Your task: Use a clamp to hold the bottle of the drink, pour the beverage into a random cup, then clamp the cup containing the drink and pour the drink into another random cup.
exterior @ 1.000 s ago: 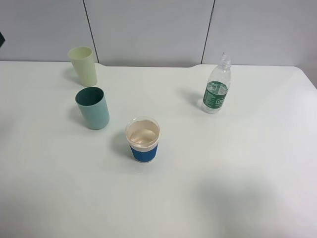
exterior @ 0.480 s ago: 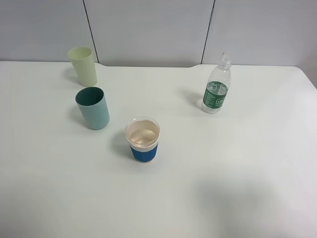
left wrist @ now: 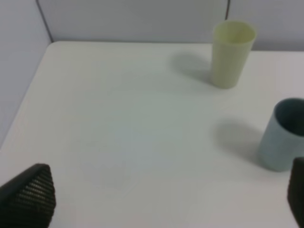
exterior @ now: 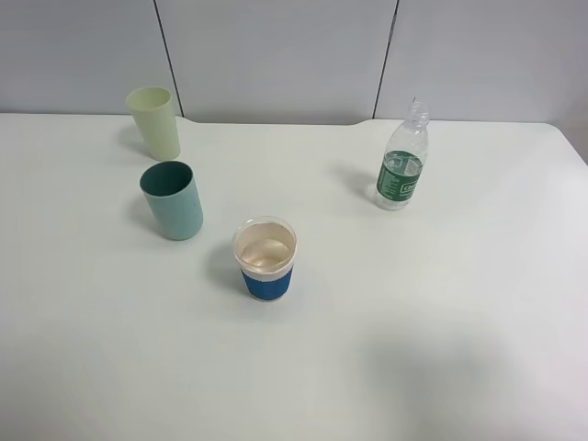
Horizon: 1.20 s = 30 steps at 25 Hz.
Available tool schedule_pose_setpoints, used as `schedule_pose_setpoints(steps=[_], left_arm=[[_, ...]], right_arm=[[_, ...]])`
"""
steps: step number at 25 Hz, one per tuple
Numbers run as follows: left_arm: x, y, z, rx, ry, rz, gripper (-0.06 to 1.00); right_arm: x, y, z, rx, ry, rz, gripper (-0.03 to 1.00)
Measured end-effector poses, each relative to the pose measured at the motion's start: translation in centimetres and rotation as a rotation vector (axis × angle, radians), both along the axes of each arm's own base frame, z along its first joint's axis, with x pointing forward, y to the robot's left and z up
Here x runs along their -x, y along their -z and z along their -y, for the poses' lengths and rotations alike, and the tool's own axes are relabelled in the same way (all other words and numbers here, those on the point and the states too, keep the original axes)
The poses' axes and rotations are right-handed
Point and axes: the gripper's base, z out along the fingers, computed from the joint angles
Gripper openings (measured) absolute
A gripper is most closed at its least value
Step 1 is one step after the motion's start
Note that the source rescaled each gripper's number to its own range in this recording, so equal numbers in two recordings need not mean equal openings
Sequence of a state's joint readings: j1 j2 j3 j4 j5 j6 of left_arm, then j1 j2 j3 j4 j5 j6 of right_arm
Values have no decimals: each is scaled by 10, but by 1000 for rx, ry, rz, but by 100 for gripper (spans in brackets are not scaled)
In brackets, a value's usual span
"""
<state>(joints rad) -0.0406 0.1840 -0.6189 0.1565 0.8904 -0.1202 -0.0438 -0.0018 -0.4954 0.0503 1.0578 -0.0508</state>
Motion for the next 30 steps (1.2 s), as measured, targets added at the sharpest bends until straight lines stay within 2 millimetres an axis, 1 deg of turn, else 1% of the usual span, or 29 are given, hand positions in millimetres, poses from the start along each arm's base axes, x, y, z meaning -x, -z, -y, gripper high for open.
schedule_pose_setpoints(steps=[8, 11, 14, 18, 30], left_arm=[[36, 13, -2, 17, -7, -6, 98], [44, 20, 0, 36, 2, -38, 98], [42, 28, 2, 58, 20, -100, 98], [36, 42, 3, 62, 23, -153, 98], [35, 42, 3, 62, 23, -138, 99]], right_arm=[[0, 0, 0, 0, 0, 0, 100], [0, 0, 0, 0, 0, 0, 100], [0, 0, 0, 0, 0, 0, 100], [0, 0, 0, 0, 0, 0, 100], [0, 0, 0, 0, 0, 0, 100]])
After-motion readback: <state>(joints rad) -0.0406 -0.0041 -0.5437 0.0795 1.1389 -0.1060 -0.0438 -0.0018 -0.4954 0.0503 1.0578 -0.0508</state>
